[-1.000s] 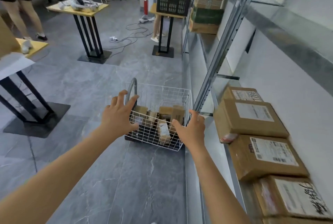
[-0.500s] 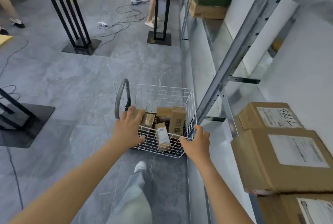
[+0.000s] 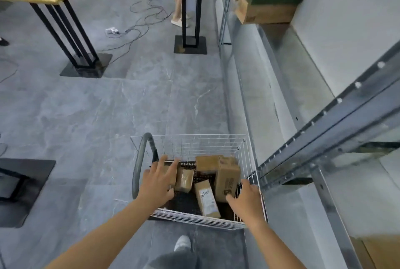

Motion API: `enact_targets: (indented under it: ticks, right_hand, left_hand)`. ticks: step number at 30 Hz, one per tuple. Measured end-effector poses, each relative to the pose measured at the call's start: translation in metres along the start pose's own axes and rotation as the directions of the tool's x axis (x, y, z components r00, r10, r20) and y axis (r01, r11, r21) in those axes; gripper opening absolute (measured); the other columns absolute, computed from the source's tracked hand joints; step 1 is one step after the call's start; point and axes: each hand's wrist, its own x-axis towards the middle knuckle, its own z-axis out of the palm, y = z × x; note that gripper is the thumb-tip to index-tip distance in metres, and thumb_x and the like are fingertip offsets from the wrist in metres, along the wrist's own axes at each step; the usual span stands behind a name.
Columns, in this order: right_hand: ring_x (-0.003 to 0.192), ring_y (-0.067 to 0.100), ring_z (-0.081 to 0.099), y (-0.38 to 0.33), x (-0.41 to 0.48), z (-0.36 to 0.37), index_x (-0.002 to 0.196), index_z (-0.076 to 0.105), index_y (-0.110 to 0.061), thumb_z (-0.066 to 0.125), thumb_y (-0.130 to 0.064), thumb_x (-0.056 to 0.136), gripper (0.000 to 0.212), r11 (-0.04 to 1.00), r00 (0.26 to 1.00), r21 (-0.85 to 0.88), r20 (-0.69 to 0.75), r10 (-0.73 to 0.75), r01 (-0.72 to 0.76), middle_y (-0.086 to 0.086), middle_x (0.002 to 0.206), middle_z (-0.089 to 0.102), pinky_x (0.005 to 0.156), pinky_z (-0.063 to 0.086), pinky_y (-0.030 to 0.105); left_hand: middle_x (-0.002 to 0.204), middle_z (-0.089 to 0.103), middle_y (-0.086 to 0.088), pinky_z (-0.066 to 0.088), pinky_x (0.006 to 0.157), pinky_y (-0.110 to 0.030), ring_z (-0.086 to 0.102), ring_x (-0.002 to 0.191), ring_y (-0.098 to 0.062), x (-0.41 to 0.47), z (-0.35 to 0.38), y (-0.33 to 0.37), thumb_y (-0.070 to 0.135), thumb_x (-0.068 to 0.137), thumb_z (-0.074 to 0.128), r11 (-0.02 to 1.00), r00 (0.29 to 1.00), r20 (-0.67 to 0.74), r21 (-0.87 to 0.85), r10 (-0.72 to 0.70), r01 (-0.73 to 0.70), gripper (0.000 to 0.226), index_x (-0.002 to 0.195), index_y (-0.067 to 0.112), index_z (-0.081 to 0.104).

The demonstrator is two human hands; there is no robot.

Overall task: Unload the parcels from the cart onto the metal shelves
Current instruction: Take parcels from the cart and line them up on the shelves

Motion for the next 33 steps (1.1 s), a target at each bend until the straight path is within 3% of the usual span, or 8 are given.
enact_targets:
  ticks: [5, 10, 18, 21, 23, 25, 28, 33]
  right_hand:
    - [0.103, 0.029, 0.051, 0.007, 0.064, 0.022, 0.130, 0.039, -0.017, 0.064, -0.040, 0.079, 0.061, 0.997, 0.998, -0.058, 0.029, 0.051, -0.050, 0.011, 0.118, 0.042, 0.088, 0.050, 0.039]
    - [0.098, 0.026, 0.054, 0.030, 0.115, 0.045, 0.128, 0.041, -0.018, 0.065, -0.034, 0.083, 0.053, 0.995, 0.994, -0.036, 0.051, 0.096, -0.095, 0.006, 0.111, 0.040, 0.083, 0.052, 0.039]
    - [0.102, 0.027, 0.054, 0.066, 0.205, 0.080, 0.135, 0.036, -0.015, 0.065, -0.051, 0.082, 0.071, 0.986, 0.987, -0.060, 0.031, 0.156, -0.154, 0.014, 0.122, 0.044, 0.072, 0.048, 0.032]
    - [0.114, 0.032, 0.049, 0.072, 0.241, 0.094, 0.141, 0.030, -0.016, 0.069, -0.054, 0.078, 0.083, 0.974, 0.976, 0.086, 0.080, 0.203, -0.210, 0.016, 0.129, 0.041, 0.084, 0.049, 0.036]
    - [0.117, 0.033, 0.047, 0.078, 0.264, 0.106, 0.144, 0.025, -0.018, 0.071, -0.056, 0.075, 0.091, 0.960, 0.971, 0.160, 0.101, 0.216, -0.230, 0.017, 0.134, 0.038, 0.085, 0.051, 0.039]
    - [0.121, 0.035, 0.045, 0.083, 0.284, 0.118, 0.147, 0.018, -0.021, 0.071, -0.059, 0.073, 0.098, 0.965, 0.971, 0.127, 0.102, 0.216, -0.228, 0.018, 0.138, 0.031, 0.089, 0.051, 0.043]
    - [0.132, 0.041, 0.032, 0.089, 0.308, 0.135, 0.150, 0.011, -0.018, 0.068, -0.064, 0.072, 0.106, 0.978, 0.976, -0.052, 0.069, 0.207, -0.204, 0.023, 0.146, 0.021, 0.099, 0.046, 0.048]
    - [0.136, 0.042, 0.028, 0.095, 0.342, 0.159, 0.150, 0.006, -0.019, 0.063, -0.076, 0.067, 0.116, 0.961, 0.975, -0.205, 0.078, 0.207, -0.188, 0.027, 0.149, 0.017, 0.105, 0.040, 0.048]
  left_hand:
    - [0.148, 0.026, -0.014, 0.047, 0.088, -0.043, 0.042, 0.123, -0.035, 0.039, 0.043, -0.006, 0.043, 0.069, 0.064, 0.999, 0.998, 0.047, -0.028, -0.031, 0.032, 0.093, 0.143, 0.033, 0.009]
    - [0.132, 0.047, -0.017, 0.054, 0.063, -0.041, 0.059, 0.097, -0.037, 0.061, 0.091, -0.004, 0.039, 0.047, 0.081, 0.990, 0.991, 0.094, -0.093, -0.093, 0.102, 0.100, 0.135, 0.024, 0.036]
    - [0.126, 0.049, -0.020, 0.055, 0.060, -0.041, 0.059, 0.098, -0.041, 0.107, 0.146, -0.002, 0.035, 0.040, 0.088, 0.969, 0.968, 0.122, -0.091, -0.220, 0.231, 0.102, 0.130, 0.021, 0.042]
    - [0.141, 0.037, -0.018, 0.055, 0.073, -0.042, 0.051, 0.113, -0.040, 0.127, 0.169, 0.002, 0.038, 0.055, 0.082, 0.949, 0.950, 0.154, -0.126, -0.270, 0.290, 0.098, 0.142, 0.026, 0.037]
    - [0.152, 0.019, -0.014, 0.050, 0.088, -0.038, 0.037, 0.129, -0.035, 0.139, 0.184, 0.011, 0.044, 0.071, 0.070, 0.954, 0.954, 0.152, -0.118, -0.257, 0.276, 0.094, 0.149, 0.032, 0.018]
    - [0.154, 0.006, -0.011, 0.047, 0.093, -0.033, 0.027, 0.135, -0.031, 0.151, 0.197, 0.018, 0.046, 0.079, 0.062, 0.953, 0.954, 0.156, -0.124, -0.257, 0.277, 0.091, 0.149, 0.036, 0.005]
    - [0.154, 0.004, -0.011, 0.049, 0.092, -0.033, 0.028, 0.135, -0.031, 0.167, 0.219, 0.025, 0.045, 0.078, 0.063, 0.939, 0.952, 0.160, -0.183, -0.262, 0.290, 0.092, 0.149, 0.034, 0.006]
    - [0.152, 0.003, -0.007, 0.053, 0.075, -0.023, 0.035, 0.129, -0.027, 0.180, 0.258, 0.034, 0.047, 0.075, 0.065, 0.919, 0.947, 0.199, -0.256, -0.253, 0.299, 0.096, 0.149, 0.036, 0.004]
